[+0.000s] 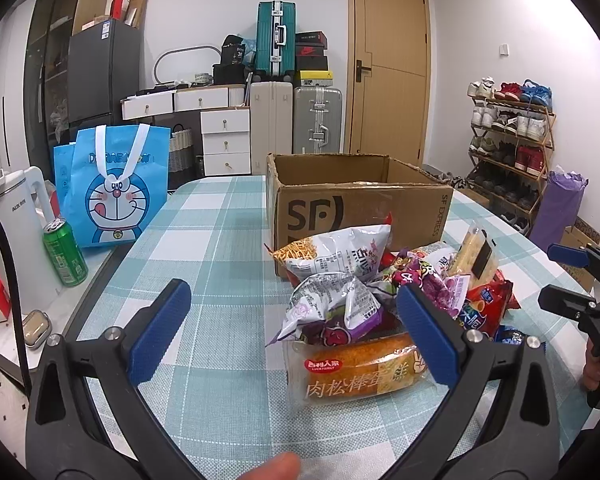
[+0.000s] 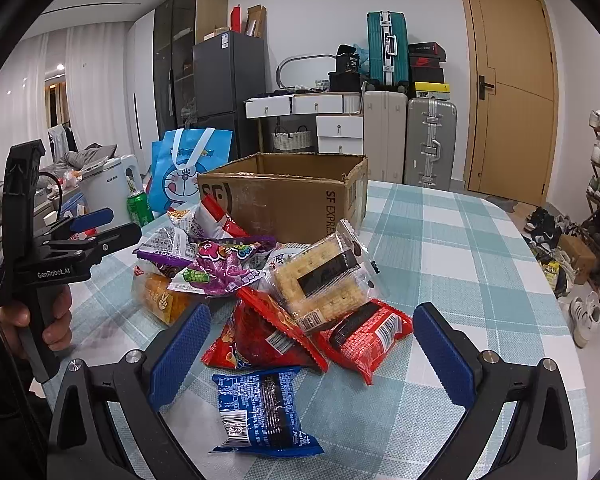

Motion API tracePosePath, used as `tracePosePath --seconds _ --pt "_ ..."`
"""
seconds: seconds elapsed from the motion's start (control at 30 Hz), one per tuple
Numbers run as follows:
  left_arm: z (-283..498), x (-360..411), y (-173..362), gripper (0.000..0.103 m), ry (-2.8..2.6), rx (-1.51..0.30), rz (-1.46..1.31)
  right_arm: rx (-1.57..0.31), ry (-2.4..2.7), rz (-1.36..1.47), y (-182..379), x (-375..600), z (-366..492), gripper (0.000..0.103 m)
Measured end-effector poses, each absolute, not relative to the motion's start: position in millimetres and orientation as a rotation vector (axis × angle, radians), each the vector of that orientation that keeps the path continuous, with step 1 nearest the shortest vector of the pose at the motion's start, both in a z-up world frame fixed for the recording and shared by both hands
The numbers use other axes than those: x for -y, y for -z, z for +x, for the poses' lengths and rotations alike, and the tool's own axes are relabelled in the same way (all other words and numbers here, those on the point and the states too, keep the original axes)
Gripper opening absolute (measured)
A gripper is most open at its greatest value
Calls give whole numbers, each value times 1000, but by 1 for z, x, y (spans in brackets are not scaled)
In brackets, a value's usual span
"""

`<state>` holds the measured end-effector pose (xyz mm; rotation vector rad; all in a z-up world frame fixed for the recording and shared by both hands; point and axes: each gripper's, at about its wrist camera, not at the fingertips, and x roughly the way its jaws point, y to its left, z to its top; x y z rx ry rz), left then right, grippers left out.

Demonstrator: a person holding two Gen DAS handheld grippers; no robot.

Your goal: Organize snacks

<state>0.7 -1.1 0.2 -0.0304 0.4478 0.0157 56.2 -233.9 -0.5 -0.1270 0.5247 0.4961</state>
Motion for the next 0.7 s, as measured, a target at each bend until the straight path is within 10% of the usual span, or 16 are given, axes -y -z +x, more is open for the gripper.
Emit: tracePosePath --seconds 0.7 --pt "8 1 2 103 -12 -485 -21 -636 -485 -144 8 229 59 103"
